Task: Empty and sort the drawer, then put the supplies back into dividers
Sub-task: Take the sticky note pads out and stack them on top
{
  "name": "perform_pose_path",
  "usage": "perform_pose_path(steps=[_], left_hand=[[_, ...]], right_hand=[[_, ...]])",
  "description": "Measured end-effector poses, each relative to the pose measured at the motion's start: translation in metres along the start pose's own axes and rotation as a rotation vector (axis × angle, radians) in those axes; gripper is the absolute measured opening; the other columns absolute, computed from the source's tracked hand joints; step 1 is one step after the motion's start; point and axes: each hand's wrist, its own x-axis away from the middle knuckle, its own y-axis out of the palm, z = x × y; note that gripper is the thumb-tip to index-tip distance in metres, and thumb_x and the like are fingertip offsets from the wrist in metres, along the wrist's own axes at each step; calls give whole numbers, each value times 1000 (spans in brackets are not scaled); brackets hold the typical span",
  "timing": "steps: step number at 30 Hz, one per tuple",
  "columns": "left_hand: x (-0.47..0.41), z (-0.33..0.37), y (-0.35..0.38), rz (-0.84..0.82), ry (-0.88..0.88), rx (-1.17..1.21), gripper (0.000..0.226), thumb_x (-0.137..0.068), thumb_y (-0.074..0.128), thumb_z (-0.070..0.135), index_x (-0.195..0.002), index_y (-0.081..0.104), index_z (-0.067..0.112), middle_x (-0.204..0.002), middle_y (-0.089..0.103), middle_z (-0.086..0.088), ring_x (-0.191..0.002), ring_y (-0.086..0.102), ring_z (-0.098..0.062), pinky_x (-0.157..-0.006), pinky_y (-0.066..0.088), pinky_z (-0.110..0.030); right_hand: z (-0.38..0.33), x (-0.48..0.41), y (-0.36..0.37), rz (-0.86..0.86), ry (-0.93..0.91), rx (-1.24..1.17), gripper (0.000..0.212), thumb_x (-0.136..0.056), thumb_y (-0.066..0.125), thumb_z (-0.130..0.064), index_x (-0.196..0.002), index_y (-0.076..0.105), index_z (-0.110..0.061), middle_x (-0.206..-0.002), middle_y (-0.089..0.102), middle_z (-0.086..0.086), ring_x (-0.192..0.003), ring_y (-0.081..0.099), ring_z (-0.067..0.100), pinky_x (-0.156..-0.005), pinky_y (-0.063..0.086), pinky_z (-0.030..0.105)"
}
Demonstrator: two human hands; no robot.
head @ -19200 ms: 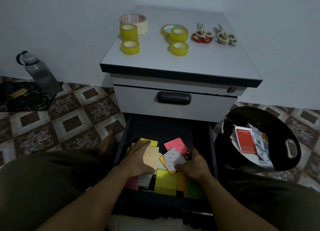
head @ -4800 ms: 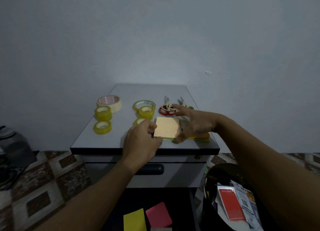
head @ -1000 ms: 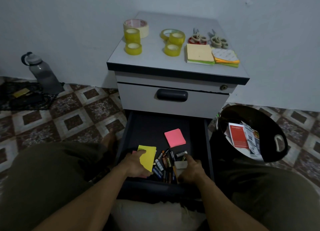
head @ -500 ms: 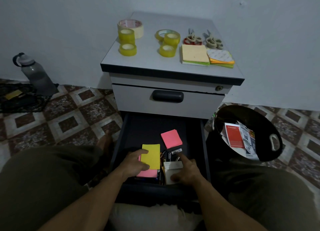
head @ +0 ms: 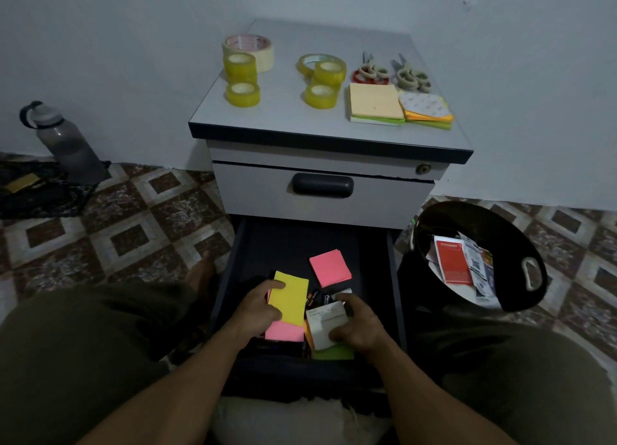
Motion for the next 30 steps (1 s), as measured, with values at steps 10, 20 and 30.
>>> perform_pose_path(steps=[10,20,30], left_hand=[[-13,2,-9,91,32,259,57,-86,52,-12,-116,62,37,-111,63,-16,-86,58,-27,-72,47,-36],[-53,18,-12,153,31,243,59,-83,49,-12,-122,60,32,-100,62,-17,-77,56,-24,-67,43,-31],[-69,30,-3,229,12,-128,61,-79,50,-2,-133,52,28,-111,55,-14,-84,59,-24,-58,41,-20]], right_hand=[[-16,-13,-17,170,0,-374,43,-79,48,18,-103,55,-16,-101,62,10,-86,61,25,-70,55,38],[-44,-74,-39,284,-60,-445,52,-82,51,15,-119,52,-21,-119,60,13,-102,61,33,-80,57,46],[-33,-102,-25,263,-114,182,93,-77,78,-10,-152,24,-27,-137,49,11,-127,48,34,-102,44,40]])
